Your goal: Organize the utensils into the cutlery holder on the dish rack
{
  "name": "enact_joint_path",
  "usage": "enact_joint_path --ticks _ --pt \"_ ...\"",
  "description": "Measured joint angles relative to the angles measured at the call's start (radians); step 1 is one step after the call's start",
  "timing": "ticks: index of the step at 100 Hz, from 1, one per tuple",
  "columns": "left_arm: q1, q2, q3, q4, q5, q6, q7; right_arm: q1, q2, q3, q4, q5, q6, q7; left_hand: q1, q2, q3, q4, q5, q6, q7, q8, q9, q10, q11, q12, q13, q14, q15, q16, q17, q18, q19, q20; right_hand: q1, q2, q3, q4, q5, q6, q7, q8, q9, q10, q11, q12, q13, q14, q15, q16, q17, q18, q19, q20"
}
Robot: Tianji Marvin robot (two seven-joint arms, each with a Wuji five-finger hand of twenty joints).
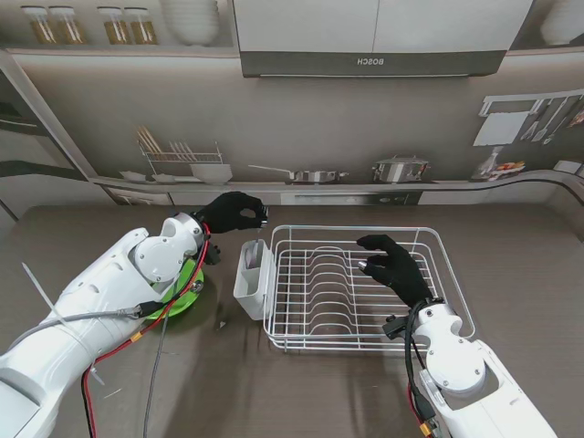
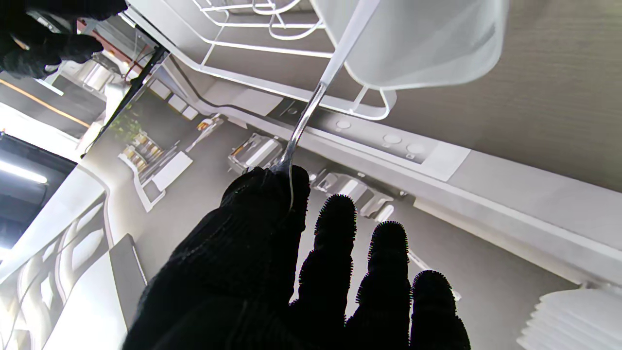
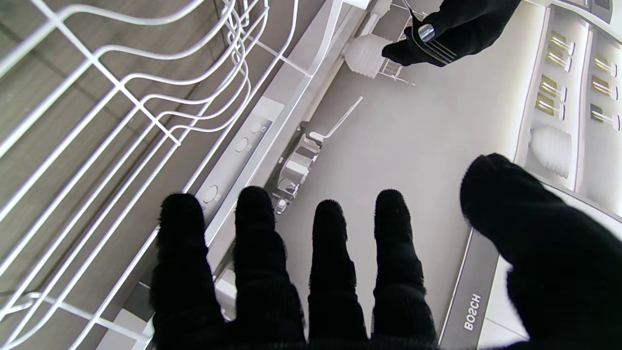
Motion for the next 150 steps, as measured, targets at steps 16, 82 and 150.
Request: enact_joint_path --ticks 16,82,150 --pt "0.007 0.003 0.01 -0.001 0.016 0.009 -0.016 0.0 0.0 0.0 0.0 0.002 0.0 0.0 0.0 0.0 0.002 0.0 0.012 0.0 -0.03 -0.059 0.0 0.0 -0.012 -0.002 -0.004 0.0 0.0 0.0 -0.004 0.0 0.0 0.0 0.0 0.0 0.0 0.0 0.0 0.007 0.0 0.0 0.0 0.0 0.0 0.0 0.0 0.0 0.0 0.0 0.0 0.0 -0.001 0.0" --pt "0.025 0.031 0.015 -0.022 0.059 0.023 -0.071 0.0 0.0 0.002 0.0 0.006 0.0 0.002 -0.241 -0.008 0.198 0.009 -0.039 0.058 -0.563 -0.281 -0.043 0.02 -0.054 -0.064 -0.02 0.01 -0.017 0.0 -0.037 0.0 0.0 0.0 0.0 0.0 0.0 0.0 0.0 0.01 0.0 0.0 0.0 0.0 0.0 0.0 0.0 0.0 0.0 0.0 0.0 0.0 -0.002 0.012" --pt "0.159 0.069 -0.165 -0.202 0.145 0.052 -0.095 0.0 0.0 0.003 0.0 0.007 0.0 0.004 -0.3 -0.009 0.145 0.007 -0.141 0.065 -0.625 -0.377 -0.098 0.043 -0.092 -0.11 -0.045 0.021 -0.062 -0.011 -0.063 0.005 0.0 0.0 0.0 0.0 0.0 0.0 0.0 0.011 0.0 0.0 0.0 0.0 0.0 0.0 0.0 0.0 0.0 0.0 0.001 0.0 -0.013 0.012"
